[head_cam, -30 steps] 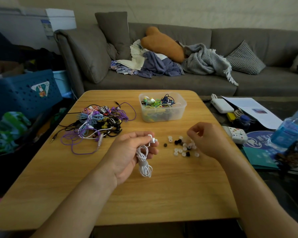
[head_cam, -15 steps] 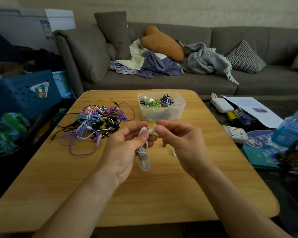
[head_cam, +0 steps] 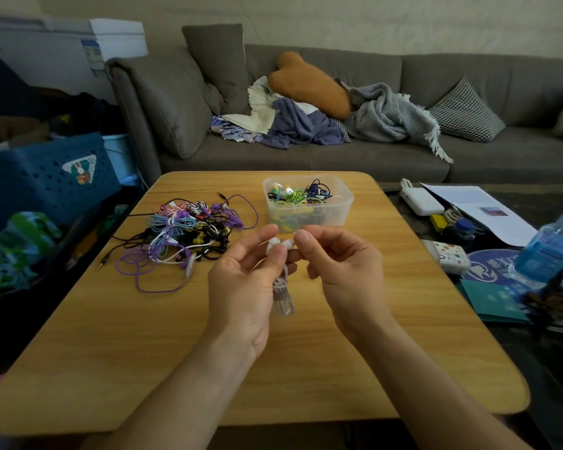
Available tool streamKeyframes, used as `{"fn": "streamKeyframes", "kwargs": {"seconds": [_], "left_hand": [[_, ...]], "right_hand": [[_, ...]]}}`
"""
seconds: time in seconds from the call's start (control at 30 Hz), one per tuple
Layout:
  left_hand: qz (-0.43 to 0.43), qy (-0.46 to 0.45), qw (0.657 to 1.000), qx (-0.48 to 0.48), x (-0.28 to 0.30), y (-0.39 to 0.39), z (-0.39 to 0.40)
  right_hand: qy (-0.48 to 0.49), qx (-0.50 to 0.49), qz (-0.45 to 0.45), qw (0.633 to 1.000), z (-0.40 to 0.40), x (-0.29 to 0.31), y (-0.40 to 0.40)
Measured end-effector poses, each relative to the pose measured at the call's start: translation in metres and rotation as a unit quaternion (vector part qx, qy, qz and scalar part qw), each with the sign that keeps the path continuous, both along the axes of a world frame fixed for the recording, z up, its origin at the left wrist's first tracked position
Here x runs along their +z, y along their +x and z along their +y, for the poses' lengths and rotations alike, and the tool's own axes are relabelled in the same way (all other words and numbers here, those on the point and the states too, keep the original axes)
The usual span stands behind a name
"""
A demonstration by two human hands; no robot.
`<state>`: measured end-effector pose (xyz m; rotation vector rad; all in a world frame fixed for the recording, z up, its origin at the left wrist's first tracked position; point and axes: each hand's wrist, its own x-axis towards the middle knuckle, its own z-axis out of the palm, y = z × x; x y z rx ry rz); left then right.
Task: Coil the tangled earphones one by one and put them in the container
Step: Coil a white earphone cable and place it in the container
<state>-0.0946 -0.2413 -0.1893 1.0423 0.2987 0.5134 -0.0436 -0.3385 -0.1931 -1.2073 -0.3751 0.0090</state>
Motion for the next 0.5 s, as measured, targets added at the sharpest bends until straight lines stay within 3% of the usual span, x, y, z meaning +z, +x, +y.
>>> {"fn": "streamKeyframes", "kwargs": {"seconds": [0.27,0.5], "left_hand": [[-0.022,0.0,0.996,0.084,-0.002,-0.002,-0.012],[-0.046,0.244,0.969,0.01,-0.004,-0.006,-0.005]], "right_hand": [[-0.034,0.019,-0.007,0.999,0.002,-0.002,-0.004],[0.004,0.007,0.015,1.0,-0.002,0.0,-0.003]]}}
